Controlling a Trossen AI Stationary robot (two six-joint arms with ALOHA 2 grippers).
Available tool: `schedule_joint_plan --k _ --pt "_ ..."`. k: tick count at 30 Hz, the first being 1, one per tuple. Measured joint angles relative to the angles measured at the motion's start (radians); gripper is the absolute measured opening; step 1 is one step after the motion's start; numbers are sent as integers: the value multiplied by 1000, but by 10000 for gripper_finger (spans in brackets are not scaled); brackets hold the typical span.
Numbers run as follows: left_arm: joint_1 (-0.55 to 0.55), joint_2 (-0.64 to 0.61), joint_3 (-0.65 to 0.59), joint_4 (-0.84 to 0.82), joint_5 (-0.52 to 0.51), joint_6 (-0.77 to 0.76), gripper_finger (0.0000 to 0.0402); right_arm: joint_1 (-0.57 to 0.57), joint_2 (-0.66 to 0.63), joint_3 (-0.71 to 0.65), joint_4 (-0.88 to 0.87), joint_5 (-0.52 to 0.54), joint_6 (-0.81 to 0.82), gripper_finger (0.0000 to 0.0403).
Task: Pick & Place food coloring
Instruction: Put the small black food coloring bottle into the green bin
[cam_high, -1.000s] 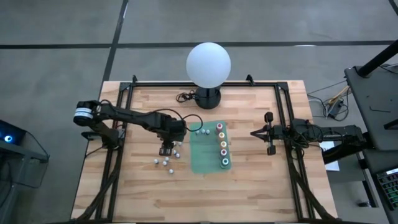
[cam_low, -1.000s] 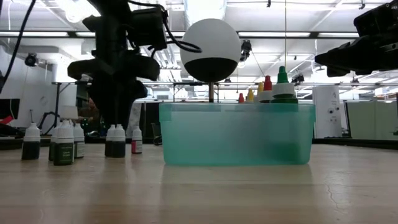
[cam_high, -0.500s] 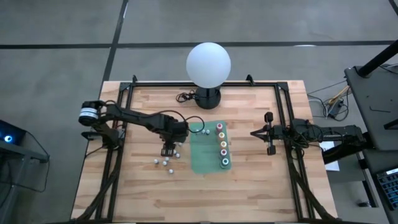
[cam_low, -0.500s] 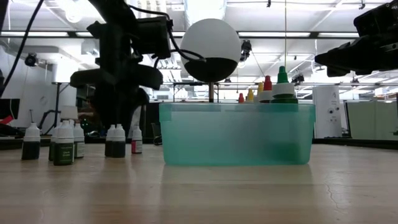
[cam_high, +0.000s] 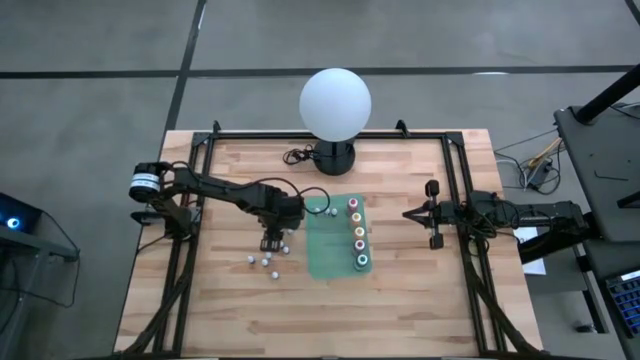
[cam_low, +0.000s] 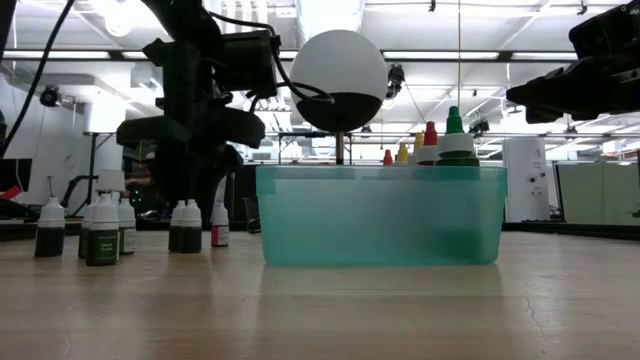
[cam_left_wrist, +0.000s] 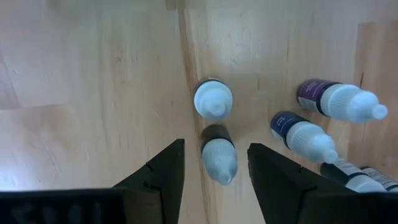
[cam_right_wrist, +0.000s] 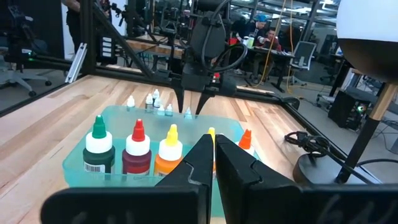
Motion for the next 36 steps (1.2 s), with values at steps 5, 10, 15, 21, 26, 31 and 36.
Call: schedule_joint_plan --k 5,10,15,21,26,31,36 --pt "3 0 0 9 0 -1 145 0 0 0 0 0 1 9" --pt "7 0 0 9 0 -1 121 0 0 0 0 0 2 9" --pt "11 0 0 9 0 0 88 0 0 0 0 0 2 9" --pt "15 0 0 9 0 0 56 0 0 0 0 0 0 9" --pt "20 0 0 8 2 5 48 0 0 0 0 0 1 9" --pt "23 -7 0 -8 0 9 47 0 0 0 0 0 2 9" --pt "36 -12 49 -73 0 25 46 -1 0 0 0 0 2 9"
